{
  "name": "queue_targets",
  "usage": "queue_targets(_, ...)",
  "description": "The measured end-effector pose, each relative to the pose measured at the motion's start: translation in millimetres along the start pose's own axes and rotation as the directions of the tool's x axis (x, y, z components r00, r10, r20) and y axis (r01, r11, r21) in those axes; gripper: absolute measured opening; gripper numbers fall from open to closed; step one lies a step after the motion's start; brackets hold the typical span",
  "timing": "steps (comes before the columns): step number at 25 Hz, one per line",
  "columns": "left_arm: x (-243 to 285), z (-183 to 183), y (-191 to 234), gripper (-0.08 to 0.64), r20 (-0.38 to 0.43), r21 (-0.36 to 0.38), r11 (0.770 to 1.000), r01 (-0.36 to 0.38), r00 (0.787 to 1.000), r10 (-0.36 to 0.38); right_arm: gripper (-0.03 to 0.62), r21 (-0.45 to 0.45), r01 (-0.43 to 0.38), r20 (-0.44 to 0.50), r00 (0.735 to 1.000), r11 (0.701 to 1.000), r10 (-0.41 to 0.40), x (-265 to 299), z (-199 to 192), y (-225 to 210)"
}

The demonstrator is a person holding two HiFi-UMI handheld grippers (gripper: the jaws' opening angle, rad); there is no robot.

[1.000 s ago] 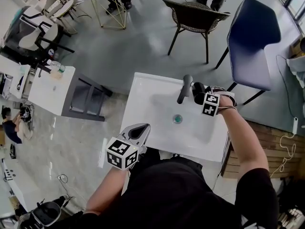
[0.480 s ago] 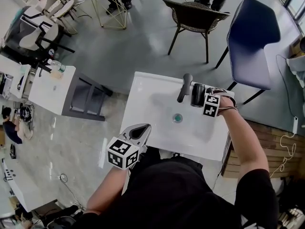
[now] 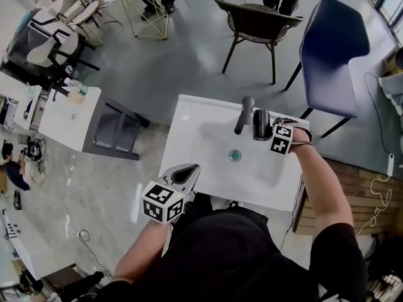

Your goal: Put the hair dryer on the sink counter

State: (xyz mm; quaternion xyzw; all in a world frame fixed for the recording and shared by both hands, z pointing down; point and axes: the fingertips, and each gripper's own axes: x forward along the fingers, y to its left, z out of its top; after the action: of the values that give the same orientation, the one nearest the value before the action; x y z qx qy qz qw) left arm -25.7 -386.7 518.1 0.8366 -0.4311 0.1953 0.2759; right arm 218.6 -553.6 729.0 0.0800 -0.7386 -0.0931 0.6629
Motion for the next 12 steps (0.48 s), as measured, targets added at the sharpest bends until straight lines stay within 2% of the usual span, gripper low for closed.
queue_targets(4,0,0,-7,0.000,0.002,0.008,1.000,0.004,1.000,-0.004,0.170,-0.003,0.034,-0.007,0.999,0.999,-0.034,1,-1,-2)
queue_targets(12,-1,1,-24,0.000,0.009,0.037,0.999,0.009,1.000,-0.010,0.206,-0.053,0.167,-0.035,0.985,0.985,-0.169,-15,-9,-4)
